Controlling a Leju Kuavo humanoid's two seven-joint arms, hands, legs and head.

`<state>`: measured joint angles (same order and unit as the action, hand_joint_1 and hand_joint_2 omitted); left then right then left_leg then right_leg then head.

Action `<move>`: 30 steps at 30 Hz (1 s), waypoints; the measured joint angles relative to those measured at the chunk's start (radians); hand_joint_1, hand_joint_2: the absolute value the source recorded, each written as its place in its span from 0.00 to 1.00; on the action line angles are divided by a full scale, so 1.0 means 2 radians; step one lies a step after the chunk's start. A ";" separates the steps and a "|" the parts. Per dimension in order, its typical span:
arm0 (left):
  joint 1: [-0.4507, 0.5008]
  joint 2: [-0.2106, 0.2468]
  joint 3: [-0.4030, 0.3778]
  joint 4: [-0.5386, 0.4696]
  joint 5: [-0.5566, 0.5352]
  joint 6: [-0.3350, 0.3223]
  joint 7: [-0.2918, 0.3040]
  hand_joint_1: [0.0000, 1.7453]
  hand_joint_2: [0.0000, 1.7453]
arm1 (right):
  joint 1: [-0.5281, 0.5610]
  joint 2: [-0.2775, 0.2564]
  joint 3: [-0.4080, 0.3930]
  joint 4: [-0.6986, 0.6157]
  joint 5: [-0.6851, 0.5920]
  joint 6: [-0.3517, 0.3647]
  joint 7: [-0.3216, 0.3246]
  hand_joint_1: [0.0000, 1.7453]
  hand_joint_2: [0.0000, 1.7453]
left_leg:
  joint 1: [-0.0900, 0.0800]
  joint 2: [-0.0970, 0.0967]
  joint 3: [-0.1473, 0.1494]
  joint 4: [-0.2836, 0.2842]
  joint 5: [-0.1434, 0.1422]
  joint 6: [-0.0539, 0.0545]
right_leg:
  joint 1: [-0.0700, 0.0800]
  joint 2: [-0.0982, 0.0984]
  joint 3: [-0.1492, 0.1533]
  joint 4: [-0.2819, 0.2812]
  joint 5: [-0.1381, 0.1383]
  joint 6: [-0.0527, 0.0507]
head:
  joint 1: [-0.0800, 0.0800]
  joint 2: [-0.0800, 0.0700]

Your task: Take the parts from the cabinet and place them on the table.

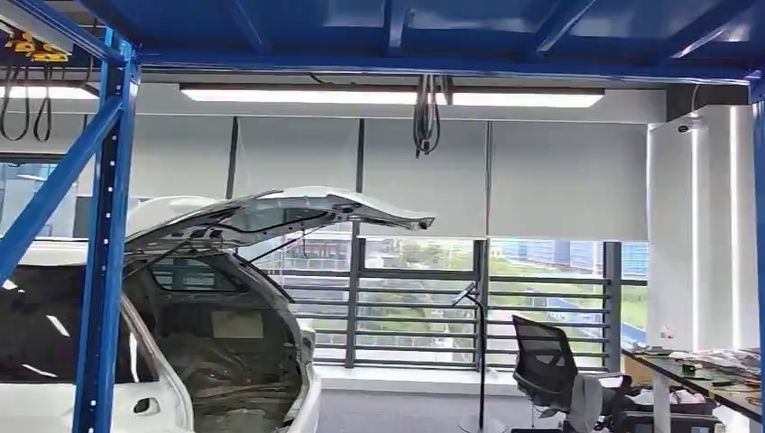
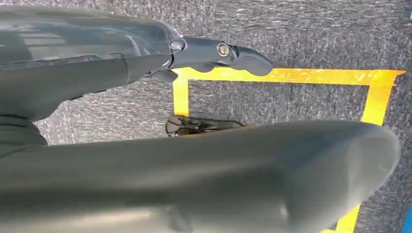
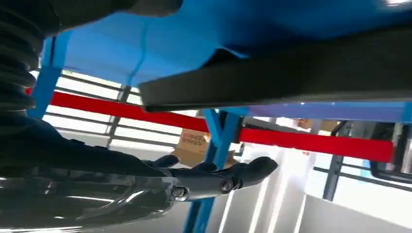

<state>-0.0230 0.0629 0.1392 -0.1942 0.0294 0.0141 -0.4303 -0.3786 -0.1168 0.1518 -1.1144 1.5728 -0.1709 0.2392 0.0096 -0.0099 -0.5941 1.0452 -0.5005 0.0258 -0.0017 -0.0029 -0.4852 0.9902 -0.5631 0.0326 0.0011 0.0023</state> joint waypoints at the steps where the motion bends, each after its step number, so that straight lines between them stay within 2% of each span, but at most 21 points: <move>1: 0.000 0.000 0.000 0.000 -0.001 -0.001 0.000 0.00 0.00 | -0.005 0.003 0.002 0.005 0.000 0.001 0.000 0.00 1.00 | 0.000 0.000 0.000 0.000 0.000 0.000 | 0.000 0.000 0.000 0.000 0.000 0.000 | 0.000 0.000; 16: -0.002 -0.008 0.000 0.000 -0.010 -0.002 0.002 0.00 0.00 | -0.063 0.031 0.019 0.091 0.001 0.002 -0.010 0.00 1.00 | 0.000 0.000 0.001 0.000 0.000 0.000 | 0.000 0.000 0.000 0.000 0.000 0.000 | 0.000 0.000; 23: -0.004 -0.013 0.000 0.000 -0.019 -0.002 -0.005 0.00 0.00 | -0.097 0.055 0.032 0.141 0.001 -0.009 -0.015 0.00 1.00 | 0.000 0.000 0.002 0.000 0.000 0.000 | 0.000 0.000 0.001 0.000 0.000 0.000 | 0.000 0.000; 30: -0.005 -0.019 0.001 0.000 -0.026 -0.002 -0.008 0.00 0.00 | -0.118 0.080 0.051 0.165 0.001 -0.001 -0.021 0.00 1.00 | 0.000 0.000 0.002 0.000 0.000 0.000 | 0.000 0.000 0.001 0.001 0.000 0.000 | 0.000 0.000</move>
<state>-0.0339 0.0256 0.1415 -0.1942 -0.0221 0.0092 -0.4456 -0.6154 0.0431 0.2533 -0.7839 1.5740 -0.1724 0.1976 0.0100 -0.0094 -0.5911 1.0452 -0.5002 0.0255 -0.0015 -0.0024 -0.4828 0.9913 -0.5630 0.0324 0.0011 0.0023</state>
